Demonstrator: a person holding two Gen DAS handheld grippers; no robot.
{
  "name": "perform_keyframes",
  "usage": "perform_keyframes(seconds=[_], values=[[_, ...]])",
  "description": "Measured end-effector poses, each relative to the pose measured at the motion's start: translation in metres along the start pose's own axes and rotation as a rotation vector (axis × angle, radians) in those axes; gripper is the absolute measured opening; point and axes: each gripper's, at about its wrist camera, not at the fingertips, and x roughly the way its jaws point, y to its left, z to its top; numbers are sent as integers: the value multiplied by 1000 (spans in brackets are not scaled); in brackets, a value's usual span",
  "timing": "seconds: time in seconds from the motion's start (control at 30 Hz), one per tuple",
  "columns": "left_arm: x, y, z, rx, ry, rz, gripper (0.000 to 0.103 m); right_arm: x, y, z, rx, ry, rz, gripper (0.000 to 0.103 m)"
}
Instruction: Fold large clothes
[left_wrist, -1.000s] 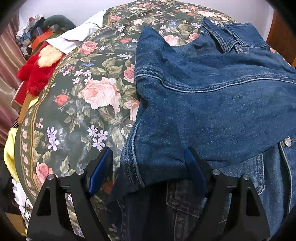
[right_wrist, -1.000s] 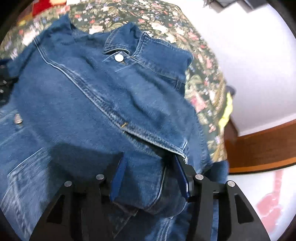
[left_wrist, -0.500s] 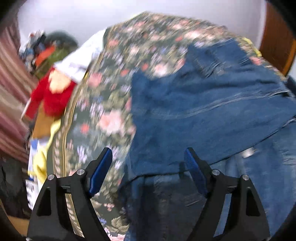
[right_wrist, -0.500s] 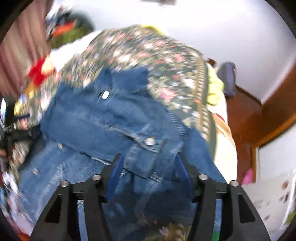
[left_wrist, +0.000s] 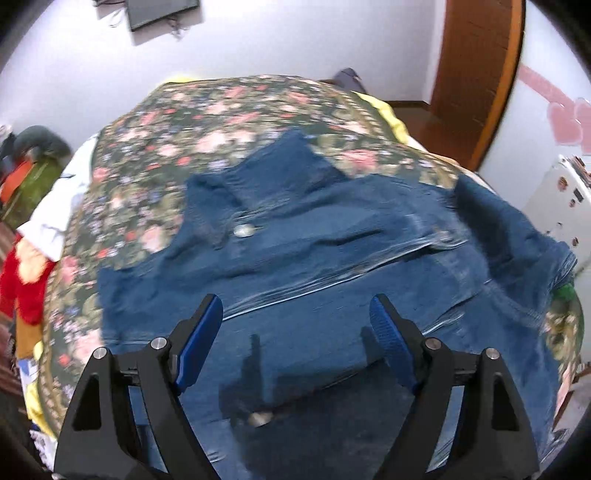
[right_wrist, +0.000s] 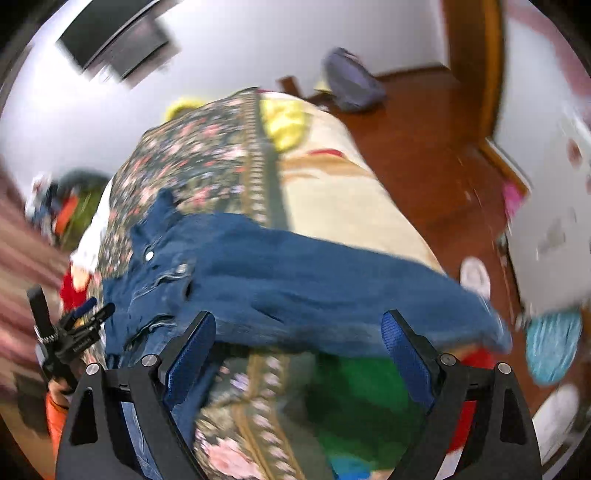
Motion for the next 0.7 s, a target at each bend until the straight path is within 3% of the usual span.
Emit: perform_keyframes(seconds=[0.23,0.33,0.43,0.53,0.6,0.7], values=[[41,-32,6,-2,84,-62,82,31,-95,-29,297,96,11,90],[57,-38,0,-4,125,-70,82,51,-118,-32,388,126,6,90],[60,-38,-4,-15,121,-73,82,66,-131,-28,439,97,7,90],[59,-32,-4,-45,125,-85,82,78,-132,-18,455,60,16,73],[60,-30,-5,-63,131,-87,82,86,-125,-11,446,47,-18,48],[55,-27,-5,-70,117,-65,82,88,-109,3,394,1,-48,29]])
